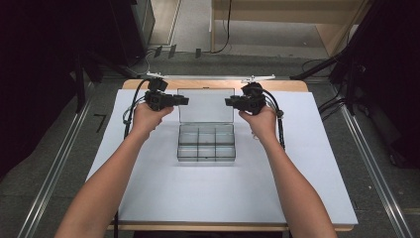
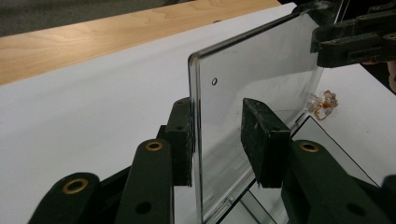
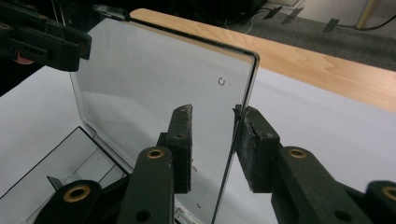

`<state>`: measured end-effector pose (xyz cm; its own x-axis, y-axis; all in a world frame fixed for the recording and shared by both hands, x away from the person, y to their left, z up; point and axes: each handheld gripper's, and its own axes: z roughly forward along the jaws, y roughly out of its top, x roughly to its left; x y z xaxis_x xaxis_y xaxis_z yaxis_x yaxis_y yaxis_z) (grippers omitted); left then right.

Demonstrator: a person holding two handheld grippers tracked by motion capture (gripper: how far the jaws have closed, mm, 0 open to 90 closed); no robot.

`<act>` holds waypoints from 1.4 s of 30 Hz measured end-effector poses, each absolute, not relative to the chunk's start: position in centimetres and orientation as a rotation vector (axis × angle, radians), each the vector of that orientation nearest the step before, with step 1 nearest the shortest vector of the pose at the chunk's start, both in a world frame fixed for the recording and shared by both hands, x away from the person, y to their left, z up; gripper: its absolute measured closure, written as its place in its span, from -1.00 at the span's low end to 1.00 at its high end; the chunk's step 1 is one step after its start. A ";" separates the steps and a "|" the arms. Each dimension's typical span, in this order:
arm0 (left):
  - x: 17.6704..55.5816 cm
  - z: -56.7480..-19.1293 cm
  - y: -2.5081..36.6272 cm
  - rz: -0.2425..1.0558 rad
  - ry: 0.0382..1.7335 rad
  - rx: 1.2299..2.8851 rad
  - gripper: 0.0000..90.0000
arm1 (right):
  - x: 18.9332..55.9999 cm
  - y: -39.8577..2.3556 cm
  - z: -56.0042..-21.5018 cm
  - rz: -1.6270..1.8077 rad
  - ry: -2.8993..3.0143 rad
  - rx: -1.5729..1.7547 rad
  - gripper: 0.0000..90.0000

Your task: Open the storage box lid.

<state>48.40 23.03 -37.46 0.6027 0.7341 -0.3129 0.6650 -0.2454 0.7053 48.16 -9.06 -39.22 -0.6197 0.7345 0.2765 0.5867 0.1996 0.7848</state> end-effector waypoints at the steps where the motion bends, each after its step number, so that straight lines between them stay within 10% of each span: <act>1: 48.5 -37.6 23.0 0.100 1.109 1.981 0.46 | 48.2 -9.1 -39.2 1.392 2.305 1.283 0.54; 42: 49.6 -39.9 22.5 0.059 1.202 1.985 0.36 | 49.4 -8.3 -40.8 1.299 2.344 1.414 0.44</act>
